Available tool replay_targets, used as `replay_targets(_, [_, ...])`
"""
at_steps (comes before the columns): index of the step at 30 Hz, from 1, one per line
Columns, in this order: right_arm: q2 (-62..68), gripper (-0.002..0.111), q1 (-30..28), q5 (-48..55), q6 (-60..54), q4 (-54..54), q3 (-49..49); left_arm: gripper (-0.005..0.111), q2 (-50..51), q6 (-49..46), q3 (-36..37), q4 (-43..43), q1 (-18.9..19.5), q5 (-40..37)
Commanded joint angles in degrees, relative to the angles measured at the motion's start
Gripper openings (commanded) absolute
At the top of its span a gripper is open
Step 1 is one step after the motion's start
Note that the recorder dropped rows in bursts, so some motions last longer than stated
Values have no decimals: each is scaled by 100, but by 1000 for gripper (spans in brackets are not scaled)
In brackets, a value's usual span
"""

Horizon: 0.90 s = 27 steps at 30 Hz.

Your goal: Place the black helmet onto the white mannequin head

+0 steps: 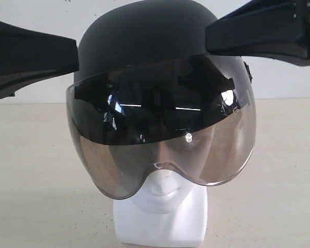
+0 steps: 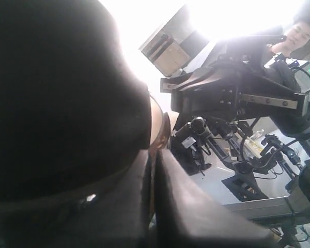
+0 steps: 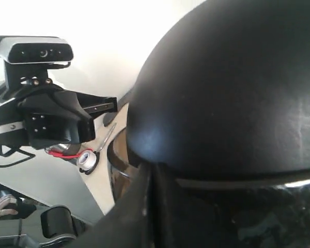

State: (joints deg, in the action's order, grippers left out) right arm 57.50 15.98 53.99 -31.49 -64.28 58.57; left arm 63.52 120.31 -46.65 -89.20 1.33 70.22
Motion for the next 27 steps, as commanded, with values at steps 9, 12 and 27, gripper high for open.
replay_targets(9, [-25,0,2,27,-301,-896,-190,4,-70,10,33,186,6,-26])
replay_targets(12, [-25,0,2,-47,-610,-1369,-107,4,-81,10,33,184,6,-26])
replay_targets(27, [464,0,2,475,-444,-216,-126,4,195,10,33,-597,6,-26])
